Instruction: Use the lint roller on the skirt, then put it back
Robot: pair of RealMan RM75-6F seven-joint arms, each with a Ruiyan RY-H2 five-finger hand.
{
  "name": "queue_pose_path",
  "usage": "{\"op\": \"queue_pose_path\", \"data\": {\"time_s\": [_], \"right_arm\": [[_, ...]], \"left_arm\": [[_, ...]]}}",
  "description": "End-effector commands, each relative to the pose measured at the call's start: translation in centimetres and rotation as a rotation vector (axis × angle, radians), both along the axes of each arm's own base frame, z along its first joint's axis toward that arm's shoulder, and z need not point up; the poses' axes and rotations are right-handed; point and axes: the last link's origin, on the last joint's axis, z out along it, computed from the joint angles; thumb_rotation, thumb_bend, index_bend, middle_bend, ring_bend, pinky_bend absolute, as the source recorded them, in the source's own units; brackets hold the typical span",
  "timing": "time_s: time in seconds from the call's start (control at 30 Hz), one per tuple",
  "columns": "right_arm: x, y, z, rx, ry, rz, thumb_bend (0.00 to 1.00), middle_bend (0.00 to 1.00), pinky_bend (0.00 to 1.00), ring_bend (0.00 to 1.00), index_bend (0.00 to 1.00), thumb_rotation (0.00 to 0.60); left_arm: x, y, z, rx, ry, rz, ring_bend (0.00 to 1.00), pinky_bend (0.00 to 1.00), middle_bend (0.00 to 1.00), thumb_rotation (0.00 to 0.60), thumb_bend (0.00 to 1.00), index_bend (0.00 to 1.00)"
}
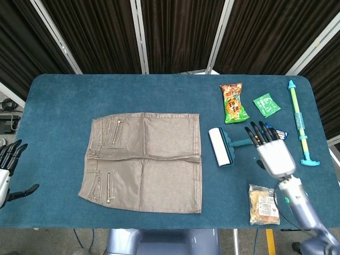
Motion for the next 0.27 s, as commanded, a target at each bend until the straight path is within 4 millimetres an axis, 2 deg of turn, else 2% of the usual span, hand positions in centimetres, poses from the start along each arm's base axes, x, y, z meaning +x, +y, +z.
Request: {"op": "queue_pose_path", "data": {"time_s": [0.03,0.17,0.27], "right_arm": [[-0.4,3.7,1.7,-0.012,-0.135,-0.044,0.0,0.0,0.01,0.0,0.0,0.6],[-1.5,5.9,2.0,-0.031,-0.141,-0.077,0.0,0.0,0.0,0.0,0.0,0.6],[-1.9,6.7,2.0,-0.034,-0.15,-0.084,0.0,0.0,0.0,0.0,0.0,0.6]], "left_arm": [[0.0,-0.2,0.3,0.01,-0.002,-0.004,0.0,0.0,0.0,0.6,0.0,0.0],[0.0,-0.4,0.7,0.018,-0.012,-0.008,0.0,0.0,0.0,0.6,0.0,0.0],[-0.1,-0.4,0.9,0.022,-0.013,-0.003,0.0,0.0,0.0,0.6,0.0,0.0]]}}
